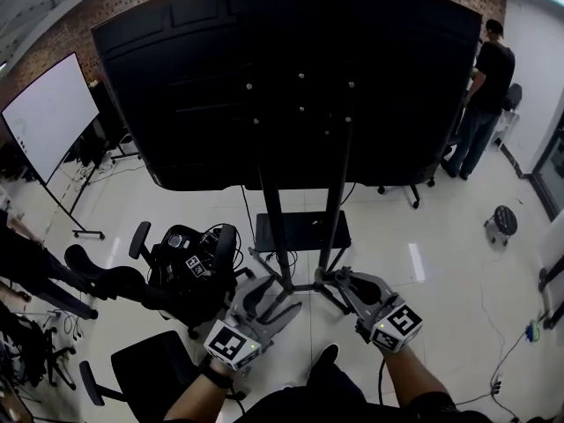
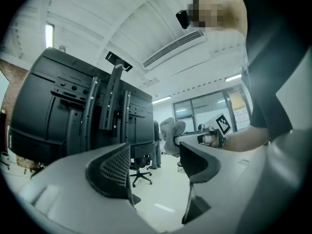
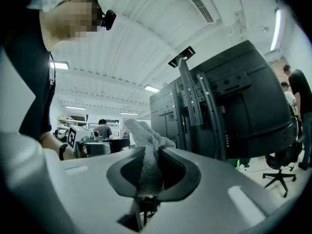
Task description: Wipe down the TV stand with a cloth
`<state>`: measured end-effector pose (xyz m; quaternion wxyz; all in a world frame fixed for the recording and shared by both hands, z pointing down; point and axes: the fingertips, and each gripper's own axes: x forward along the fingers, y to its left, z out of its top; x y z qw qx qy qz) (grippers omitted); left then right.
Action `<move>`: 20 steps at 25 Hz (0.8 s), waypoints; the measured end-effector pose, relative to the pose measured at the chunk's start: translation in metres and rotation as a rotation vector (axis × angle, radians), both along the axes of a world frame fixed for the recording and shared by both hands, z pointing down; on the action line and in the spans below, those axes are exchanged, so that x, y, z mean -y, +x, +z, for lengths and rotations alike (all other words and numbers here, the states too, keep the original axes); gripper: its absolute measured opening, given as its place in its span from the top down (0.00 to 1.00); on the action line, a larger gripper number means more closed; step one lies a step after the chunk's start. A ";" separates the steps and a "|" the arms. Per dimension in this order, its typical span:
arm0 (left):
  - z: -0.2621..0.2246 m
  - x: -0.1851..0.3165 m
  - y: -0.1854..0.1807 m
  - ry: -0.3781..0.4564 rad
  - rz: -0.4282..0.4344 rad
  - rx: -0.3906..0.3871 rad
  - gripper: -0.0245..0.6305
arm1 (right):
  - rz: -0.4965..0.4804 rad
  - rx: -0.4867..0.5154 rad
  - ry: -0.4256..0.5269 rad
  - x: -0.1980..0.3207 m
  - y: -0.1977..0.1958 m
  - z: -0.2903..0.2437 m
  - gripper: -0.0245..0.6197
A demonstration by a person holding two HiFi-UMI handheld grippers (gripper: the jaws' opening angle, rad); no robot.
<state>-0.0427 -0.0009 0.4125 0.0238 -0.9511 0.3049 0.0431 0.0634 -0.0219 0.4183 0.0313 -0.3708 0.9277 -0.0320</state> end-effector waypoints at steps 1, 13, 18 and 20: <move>-0.003 -0.016 -0.006 -0.017 0.006 -0.008 0.44 | -0.012 0.005 0.006 -0.018 -0.007 -0.006 0.90; -0.044 -0.142 -0.050 -0.021 0.082 -0.040 0.45 | -0.051 -0.026 0.087 -0.177 -0.046 -0.054 0.90; -0.052 -0.160 -0.052 -0.023 0.077 -0.054 0.46 | -0.064 -0.035 0.086 -0.204 -0.050 -0.057 0.90; -0.056 -0.167 -0.049 -0.017 0.077 -0.061 0.46 | -0.078 -0.049 0.093 -0.211 -0.051 -0.059 0.91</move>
